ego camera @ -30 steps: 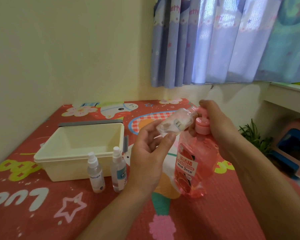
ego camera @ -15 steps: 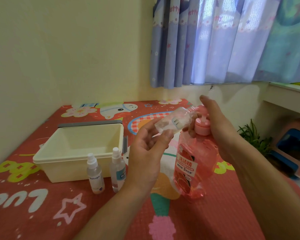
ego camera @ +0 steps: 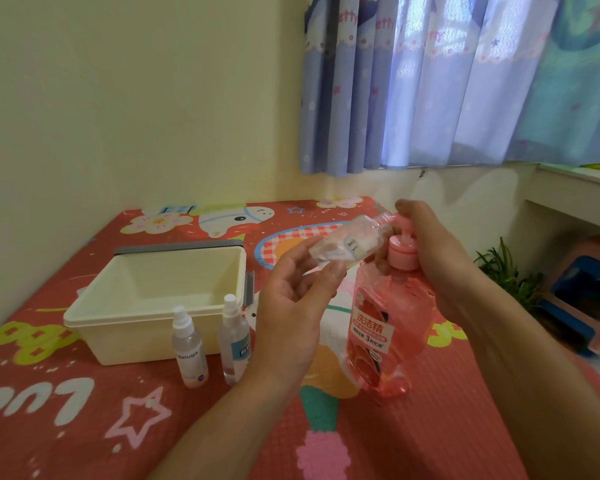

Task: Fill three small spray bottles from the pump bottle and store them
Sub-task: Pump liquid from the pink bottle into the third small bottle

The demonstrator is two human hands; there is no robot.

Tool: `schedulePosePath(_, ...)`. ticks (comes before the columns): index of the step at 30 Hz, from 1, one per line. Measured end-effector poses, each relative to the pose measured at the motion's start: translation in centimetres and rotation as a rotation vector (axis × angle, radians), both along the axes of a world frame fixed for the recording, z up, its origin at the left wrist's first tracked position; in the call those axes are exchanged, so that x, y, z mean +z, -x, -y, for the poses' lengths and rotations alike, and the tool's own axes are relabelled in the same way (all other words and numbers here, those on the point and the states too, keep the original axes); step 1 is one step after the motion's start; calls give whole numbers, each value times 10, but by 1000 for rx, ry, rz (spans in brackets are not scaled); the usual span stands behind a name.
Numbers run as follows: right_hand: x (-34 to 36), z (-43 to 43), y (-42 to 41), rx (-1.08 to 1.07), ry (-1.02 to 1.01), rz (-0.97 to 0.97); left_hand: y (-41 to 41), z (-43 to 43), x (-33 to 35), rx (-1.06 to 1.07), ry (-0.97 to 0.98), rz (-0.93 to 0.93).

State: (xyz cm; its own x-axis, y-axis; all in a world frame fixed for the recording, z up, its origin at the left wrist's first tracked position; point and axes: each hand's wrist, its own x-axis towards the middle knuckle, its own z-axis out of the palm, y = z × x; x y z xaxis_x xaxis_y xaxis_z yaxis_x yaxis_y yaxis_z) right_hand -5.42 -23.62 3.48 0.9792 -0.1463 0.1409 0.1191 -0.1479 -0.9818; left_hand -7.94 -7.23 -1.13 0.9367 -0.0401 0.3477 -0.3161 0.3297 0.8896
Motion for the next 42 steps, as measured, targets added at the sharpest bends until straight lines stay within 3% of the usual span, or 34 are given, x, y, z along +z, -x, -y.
schedulePosePath(42,-1,-2,2,0,4,21,2,-1,-4,16,-69,13)
